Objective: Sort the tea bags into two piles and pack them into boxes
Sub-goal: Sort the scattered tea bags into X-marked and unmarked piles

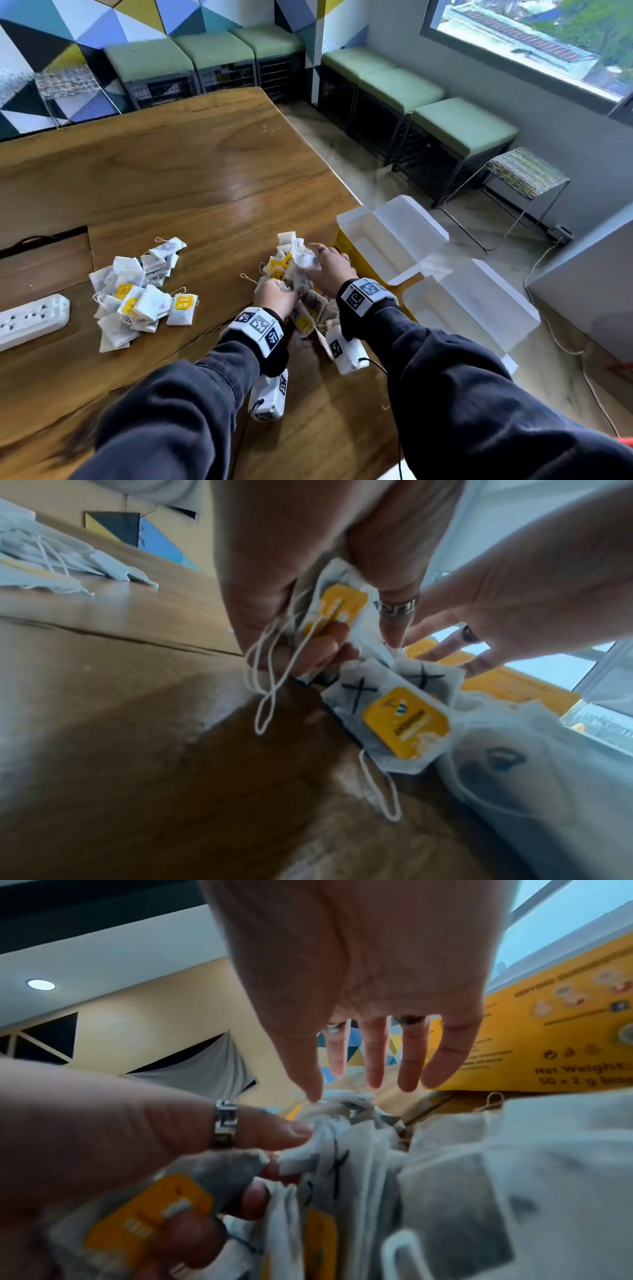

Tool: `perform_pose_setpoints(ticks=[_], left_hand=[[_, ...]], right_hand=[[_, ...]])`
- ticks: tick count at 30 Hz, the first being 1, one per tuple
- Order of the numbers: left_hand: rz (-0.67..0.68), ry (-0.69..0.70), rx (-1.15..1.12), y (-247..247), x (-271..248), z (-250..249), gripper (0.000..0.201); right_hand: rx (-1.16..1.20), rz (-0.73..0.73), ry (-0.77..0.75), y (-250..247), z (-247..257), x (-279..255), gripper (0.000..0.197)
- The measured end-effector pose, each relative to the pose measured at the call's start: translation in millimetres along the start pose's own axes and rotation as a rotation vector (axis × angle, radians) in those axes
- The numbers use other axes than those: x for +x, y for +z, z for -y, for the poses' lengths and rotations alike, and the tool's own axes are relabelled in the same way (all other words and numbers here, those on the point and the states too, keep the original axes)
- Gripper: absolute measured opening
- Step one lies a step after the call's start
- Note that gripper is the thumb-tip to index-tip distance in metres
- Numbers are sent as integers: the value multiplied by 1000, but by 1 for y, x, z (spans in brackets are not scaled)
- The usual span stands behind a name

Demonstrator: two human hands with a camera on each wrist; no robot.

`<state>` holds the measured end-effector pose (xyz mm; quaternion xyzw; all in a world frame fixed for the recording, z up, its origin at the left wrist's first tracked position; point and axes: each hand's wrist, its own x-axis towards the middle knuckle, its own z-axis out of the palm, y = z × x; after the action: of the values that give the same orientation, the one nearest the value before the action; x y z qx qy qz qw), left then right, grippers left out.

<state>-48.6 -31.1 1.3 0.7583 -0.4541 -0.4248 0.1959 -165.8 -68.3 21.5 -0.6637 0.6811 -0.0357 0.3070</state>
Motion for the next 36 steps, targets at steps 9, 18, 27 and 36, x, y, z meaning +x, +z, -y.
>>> perform_pose_setpoints(ticks=[9,18,27,36], left_hand=[[-111,96,-9,-8,-1,5,5],[70,24,-651,-43,-37,17,18],[561,-96,-1171,-100,-66,44,37],[-62,-86,-601,-149,-34,99,16]], right_hand=[[222,-248,-1,-2,-14,7,27],[66,-184,-101,-8,-32,-28,39],[172,-153,-251,-14,-26,-83,17],[153,-158,31,0,-60,-133,18]])
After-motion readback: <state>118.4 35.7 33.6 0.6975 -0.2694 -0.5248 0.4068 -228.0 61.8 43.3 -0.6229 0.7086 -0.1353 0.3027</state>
